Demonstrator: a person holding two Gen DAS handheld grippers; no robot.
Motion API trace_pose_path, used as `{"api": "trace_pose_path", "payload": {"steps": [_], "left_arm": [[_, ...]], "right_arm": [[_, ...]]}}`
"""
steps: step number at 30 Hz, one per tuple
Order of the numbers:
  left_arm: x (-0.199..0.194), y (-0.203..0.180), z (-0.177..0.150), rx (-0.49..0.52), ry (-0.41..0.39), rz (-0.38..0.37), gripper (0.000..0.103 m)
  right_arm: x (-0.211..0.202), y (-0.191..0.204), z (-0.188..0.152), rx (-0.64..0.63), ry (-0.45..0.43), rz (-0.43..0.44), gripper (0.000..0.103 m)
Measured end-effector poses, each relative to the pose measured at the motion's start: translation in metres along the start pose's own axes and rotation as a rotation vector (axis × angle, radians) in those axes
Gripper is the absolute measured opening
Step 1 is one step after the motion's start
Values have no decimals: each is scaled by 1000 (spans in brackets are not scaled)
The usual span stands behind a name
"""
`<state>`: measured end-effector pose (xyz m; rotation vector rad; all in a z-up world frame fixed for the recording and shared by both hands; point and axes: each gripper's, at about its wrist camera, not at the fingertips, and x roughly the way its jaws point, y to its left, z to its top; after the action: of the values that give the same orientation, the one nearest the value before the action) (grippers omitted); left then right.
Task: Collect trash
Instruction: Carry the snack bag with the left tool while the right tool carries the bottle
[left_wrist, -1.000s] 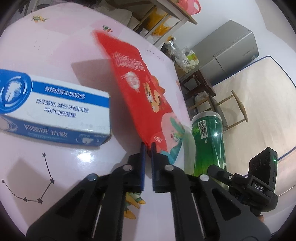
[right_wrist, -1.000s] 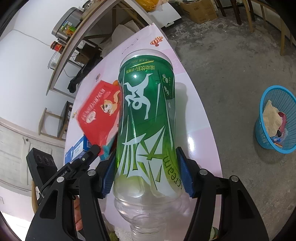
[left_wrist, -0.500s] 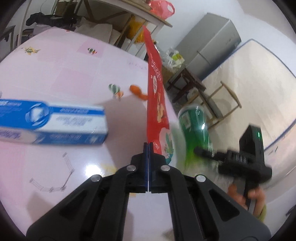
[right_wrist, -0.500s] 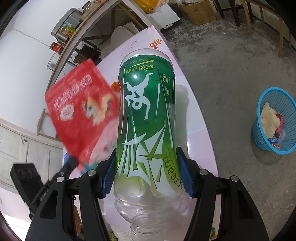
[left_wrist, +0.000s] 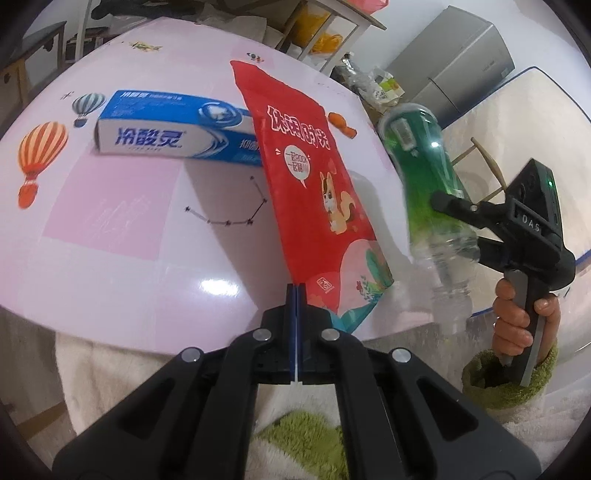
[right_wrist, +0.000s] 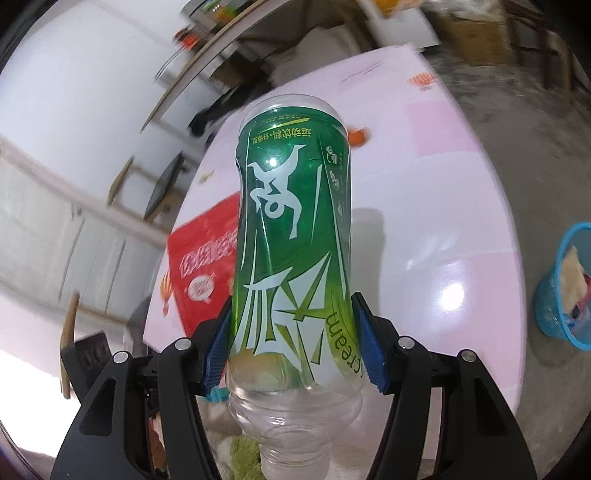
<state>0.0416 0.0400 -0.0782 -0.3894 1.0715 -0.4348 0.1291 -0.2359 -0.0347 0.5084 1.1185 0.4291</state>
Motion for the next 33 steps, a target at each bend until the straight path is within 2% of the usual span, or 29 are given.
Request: {"api": "trace_pose_path", "payload": {"steps": [5,11,14,15,16,21,29,31,33], "left_arm": [[3,-1,-1,-14,-1,-9,0],[4,9,-2,-44,8,-22,0],[6,15,1,-61,12,-23,13],[6,18,2,-66,8,-19,21],[6,22,1,-70,5,-19,26],[9,22,8,-85,0,-33,33],[24,12,25,-55,-8,-60,30],[28,9,27,-39,-8,-61,24],[31,3,27,-16,-2,-51,12]], "right_arm": [[25,12,-4,-40,74,-22,59],[35,18,-6,-72,96,-60,59],[35,17,-6,-75,100,-64,59],[35,17,-6,-75,101,-65,59],[36,16,-6,-76,102,-66,59],[37,19,-4,-76,102,-68,59],[40,18,-5,-66,104,-61,59],[40,18,-5,-63,103,-58,59],[40,17,-5,-59,100,-54,59]]}}
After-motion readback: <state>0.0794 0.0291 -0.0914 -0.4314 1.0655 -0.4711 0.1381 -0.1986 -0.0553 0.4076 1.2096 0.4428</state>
